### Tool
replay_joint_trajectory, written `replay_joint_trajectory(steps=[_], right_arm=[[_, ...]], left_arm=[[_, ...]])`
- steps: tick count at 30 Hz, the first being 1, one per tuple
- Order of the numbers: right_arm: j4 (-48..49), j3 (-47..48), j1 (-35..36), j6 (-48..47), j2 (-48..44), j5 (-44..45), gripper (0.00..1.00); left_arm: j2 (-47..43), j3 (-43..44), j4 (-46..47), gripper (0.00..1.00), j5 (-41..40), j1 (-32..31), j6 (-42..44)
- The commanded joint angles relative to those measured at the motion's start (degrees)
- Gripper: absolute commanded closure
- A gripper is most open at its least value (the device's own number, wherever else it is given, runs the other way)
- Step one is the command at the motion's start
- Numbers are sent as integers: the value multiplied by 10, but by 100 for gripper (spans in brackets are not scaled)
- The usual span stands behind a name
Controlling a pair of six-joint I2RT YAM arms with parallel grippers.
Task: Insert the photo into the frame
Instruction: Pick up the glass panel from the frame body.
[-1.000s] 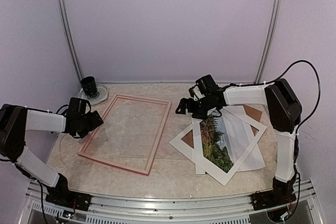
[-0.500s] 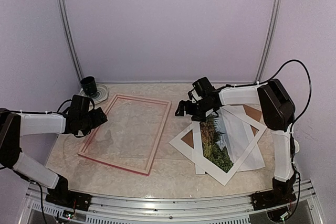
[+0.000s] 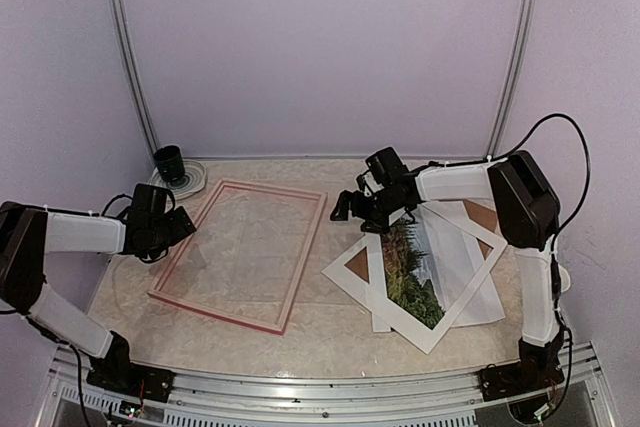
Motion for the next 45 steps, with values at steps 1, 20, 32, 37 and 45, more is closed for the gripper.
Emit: replay_joint_trajectory(steps=[1, 20, 32, 37, 45], right_arm=[[-1, 10, -6, 15, 23, -18, 1], [119, -103, -28, 55, 1, -122, 2], [176, -138, -36, 69, -22, -187, 11], [226, -167, -40, 92, -14, -213, 17], [313, -192, -46, 122, -1, -260, 26]], left_arm=[[9, -18, 41, 7, -7, 19, -4], [34, -84, 222, 8, 133, 47, 27], [61, -108, 282, 8, 229, 53, 21], [55, -123, 290, 9, 228, 53, 16], [52, -132, 297, 9, 234, 53, 15]])
